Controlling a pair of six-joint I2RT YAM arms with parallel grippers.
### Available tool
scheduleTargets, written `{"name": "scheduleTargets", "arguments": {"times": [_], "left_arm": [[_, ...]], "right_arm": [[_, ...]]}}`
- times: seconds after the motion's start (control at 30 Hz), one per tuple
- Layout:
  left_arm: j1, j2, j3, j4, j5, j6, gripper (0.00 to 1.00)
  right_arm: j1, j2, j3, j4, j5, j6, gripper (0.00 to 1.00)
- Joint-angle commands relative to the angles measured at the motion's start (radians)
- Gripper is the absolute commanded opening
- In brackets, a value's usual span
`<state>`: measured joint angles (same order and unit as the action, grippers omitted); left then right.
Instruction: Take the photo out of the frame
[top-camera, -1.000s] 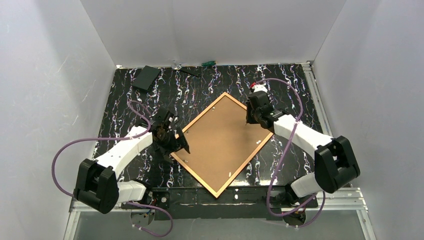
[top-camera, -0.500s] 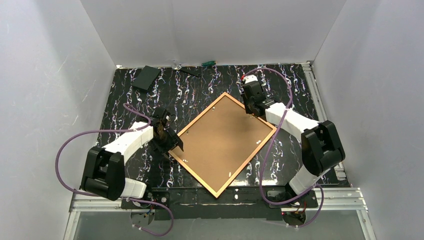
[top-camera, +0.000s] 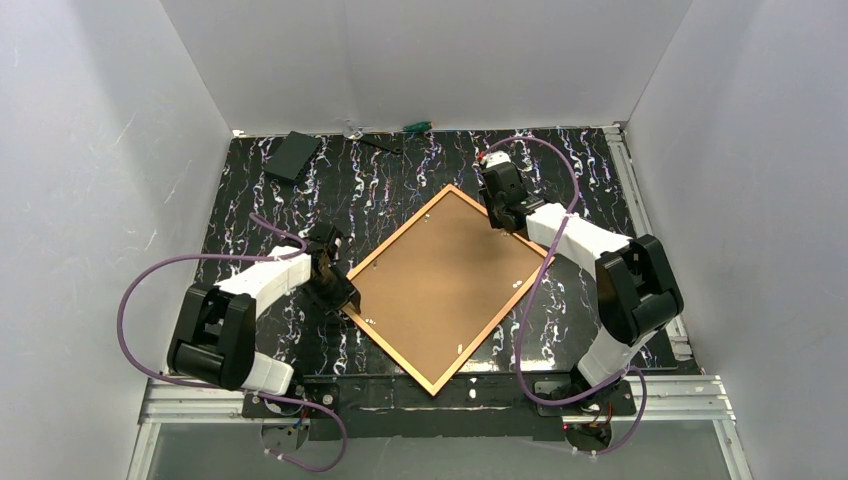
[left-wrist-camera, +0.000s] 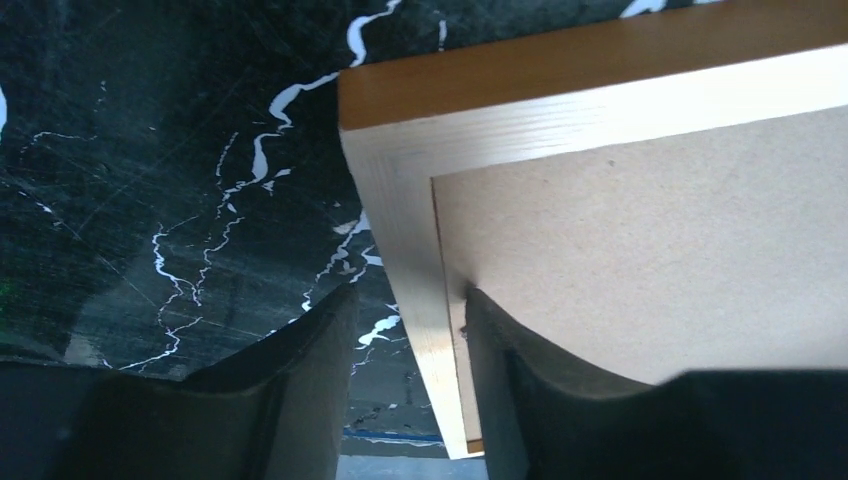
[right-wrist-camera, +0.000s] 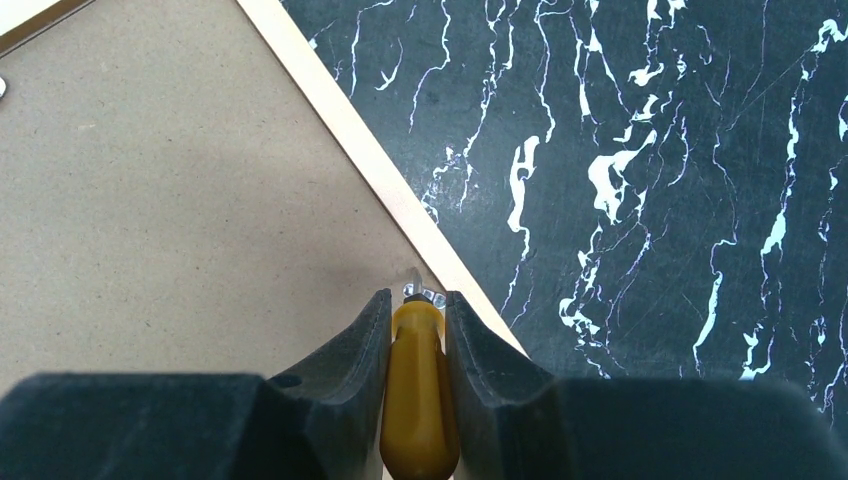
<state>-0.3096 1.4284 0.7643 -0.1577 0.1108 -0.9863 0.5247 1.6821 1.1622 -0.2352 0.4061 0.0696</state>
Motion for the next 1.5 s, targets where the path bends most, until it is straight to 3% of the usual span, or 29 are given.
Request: {"name": "scheduleTargets", "arguments": {"times": [0.0,0.43,0.87,1.3,1.47], "left_arm": [[0.004,0.006,-0.045,-0.090,-0.042,-0.024,0.39],[0.004,0.010,-0.073,-0.080,-0.089,-0.065,0.00],[0.003,0.015,-0.074,-0.094,-0.129,-0.097,0.00],[0.004,0.017,-0.071,-0.093,-0.132,-0.095,0.00],[0.004,0.017,-0.071,-0.093,-0.134,-0.092,0.00]], "right_arm": [[-0.001,-0.007,0.034,0.038,0.021,-0.020,0.01],[-0.002,-0.007,0.006,0.025,0.053,-0.036,0.01],[0.000,-0.084,-0.081,-0.023,0.044,0.014,0.01],[0.000,-0.115,-0.073,-0.074,-0.074,0.087,0.01],[0.000,-0.163,-0.047,-0.170,-0.017,0.141,0.01]]}}
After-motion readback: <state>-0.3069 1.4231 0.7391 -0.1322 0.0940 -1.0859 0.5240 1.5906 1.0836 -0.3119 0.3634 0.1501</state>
